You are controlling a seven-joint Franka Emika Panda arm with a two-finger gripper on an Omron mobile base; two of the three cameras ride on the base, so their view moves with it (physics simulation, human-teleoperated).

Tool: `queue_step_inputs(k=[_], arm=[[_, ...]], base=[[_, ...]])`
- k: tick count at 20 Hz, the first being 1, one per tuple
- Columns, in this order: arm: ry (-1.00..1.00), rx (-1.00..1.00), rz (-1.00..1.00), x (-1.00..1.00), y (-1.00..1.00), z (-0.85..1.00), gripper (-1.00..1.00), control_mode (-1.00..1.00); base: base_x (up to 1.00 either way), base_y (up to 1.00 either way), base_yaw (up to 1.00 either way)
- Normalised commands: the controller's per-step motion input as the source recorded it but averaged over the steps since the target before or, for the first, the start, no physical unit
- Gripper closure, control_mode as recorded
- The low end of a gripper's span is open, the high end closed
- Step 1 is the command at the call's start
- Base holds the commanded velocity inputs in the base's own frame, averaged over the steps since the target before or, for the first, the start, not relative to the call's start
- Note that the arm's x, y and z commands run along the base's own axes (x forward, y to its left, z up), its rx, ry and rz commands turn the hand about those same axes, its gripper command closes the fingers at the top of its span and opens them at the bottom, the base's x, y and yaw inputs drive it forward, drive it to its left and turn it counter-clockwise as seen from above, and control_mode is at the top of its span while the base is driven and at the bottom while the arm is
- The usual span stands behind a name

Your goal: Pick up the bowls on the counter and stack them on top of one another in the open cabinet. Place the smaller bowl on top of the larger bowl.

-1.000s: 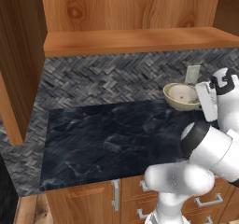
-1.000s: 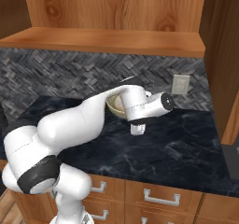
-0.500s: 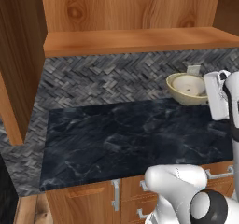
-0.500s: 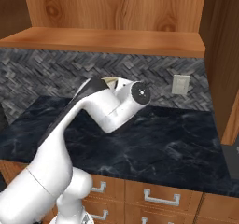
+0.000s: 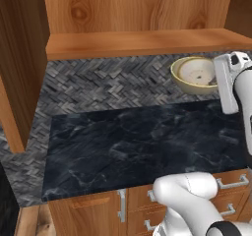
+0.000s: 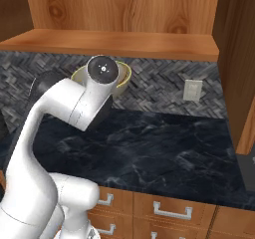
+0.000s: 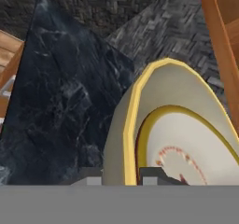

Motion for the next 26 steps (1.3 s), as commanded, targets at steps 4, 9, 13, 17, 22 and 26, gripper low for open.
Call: queue_step_inputs(k=[4, 9, 13, 17, 22, 26], arm=[[0.0, -0.1, 0.0, -0.04, 0.01, 1.0, 1.0, -1.0], [0.0, -0.06, 0.0, 0.14, 0.0, 0.91, 1.0, -1.0], [0.0, -0.01, 0.02, 0.22, 0.0, 0.6, 1.0, -1.0], [0.0, 0.0, 0.0, 0.78, 0.0, 0.08, 1.0, -1.0], [0.0, 0.0, 0.0, 1.0, -0.05, -0.21, 1.0, -1.0], [0.0, 0.0, 0.0, 0.86, 0.0, 0.0, 1.0, -1.0]], base=[[0.0, 0.0, 0.0], [0.0, 0.0, 0.0], [0.0, 0.0, 0.0], [0.0, 0.0, 0.0], [0.0, 0.0, 0.0], [0.0, 0.0, 0.0]])
